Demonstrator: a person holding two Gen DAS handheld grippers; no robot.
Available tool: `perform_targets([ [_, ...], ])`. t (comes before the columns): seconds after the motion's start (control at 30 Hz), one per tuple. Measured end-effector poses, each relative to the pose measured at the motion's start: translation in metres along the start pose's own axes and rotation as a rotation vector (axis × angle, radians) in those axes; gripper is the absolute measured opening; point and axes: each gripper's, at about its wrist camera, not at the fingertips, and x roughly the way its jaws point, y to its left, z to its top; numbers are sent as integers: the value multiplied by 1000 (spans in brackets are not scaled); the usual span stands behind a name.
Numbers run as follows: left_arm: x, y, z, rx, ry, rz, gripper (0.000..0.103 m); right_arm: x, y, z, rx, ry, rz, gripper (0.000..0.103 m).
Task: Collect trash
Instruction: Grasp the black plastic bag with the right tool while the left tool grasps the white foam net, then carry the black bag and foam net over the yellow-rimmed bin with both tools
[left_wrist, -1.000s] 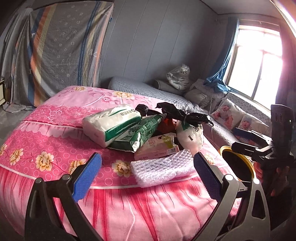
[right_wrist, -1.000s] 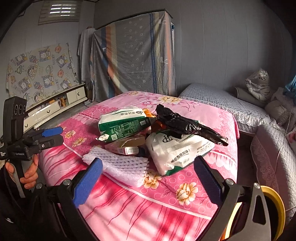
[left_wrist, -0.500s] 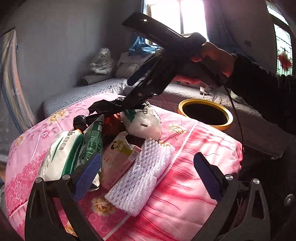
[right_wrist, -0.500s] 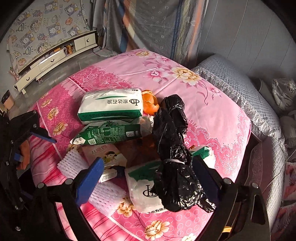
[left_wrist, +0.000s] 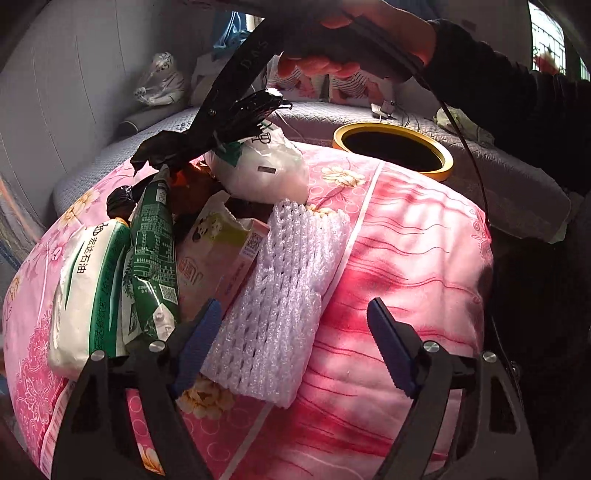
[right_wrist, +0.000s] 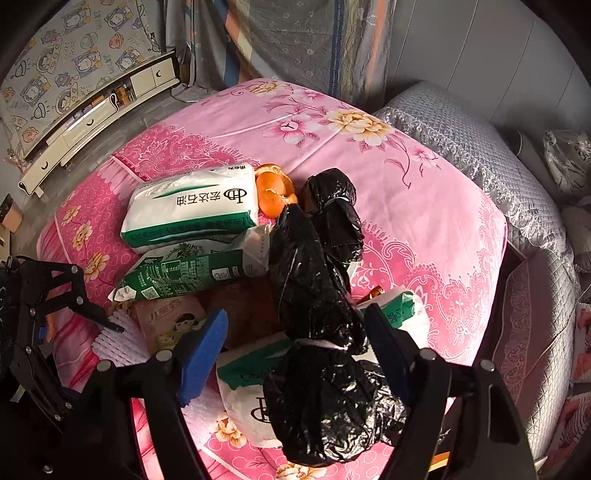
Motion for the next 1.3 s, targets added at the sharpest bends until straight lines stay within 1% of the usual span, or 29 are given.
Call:
perform_targets([
  [0.1, 14, 7, -4, -20, 40, 13, 71, 11, -2, 2, 3, 23, -14, 70],
  [0.13, 19, 11, -4, -35, 50, 20, 68, 16, -3, 3, 7, 31, -23, 69],
  [0.17, 22, 15, -4, -53, 58, 26, 62, 20, -4, 4, 15, 38, -31, 68],
  [0.2, 23, 19, -4, -70, 61, 32, 59, 24, -7, 4, 26, 47, -34, 65],
  [0.27, 22, 22, -4, -84, 63, 44, 44, 29, -11, 3, 47, 55, -37, 57],
  [0.33, 19, 22, -5, -90, 61, 50, 34, 31, -15, 1, 67, 55, -26, 44],
  [0.43, 12, 17, -5, -82, 45, 52, 25, 27, -21, -4, 102, 37, -6, 32],
  [0.47, 10, 15, -6, -76, 39, 56, 24, 24, -22, -6, 109, 27, -2, 31],
  [0.57, 2, 4, -7, -61, 15, 75, 22, 9, -26, -13, 134, -24, 20, 30],
  [0.7, -16, -7, -11, -60, -45, 79, 20, -30, -27, -27, 172, -136, 50, 30],
  [0.87, -43, -25, -14, -73, -152, 93, 20, -86, -28, -59, 262, -300, 153, 30],
  [0.97, -58, -35, -12, -104, -238, 95, 20, -109, -27, -88, 319, -382, 200, 30],
  [1.13, -76, -50, 1, -140, -370, 83, 20, -127, -33, -146, 445, -473, 235, 30],
  [1.2, -80, -52, 8, -162, -404, 96, 20, -130, -37, -171, 502, -504, 219, 30],
  [1.3, -79, -53, 21, -201, -428, 111, 20, -130, -47, -207, 594, -531, 176, 30],
])
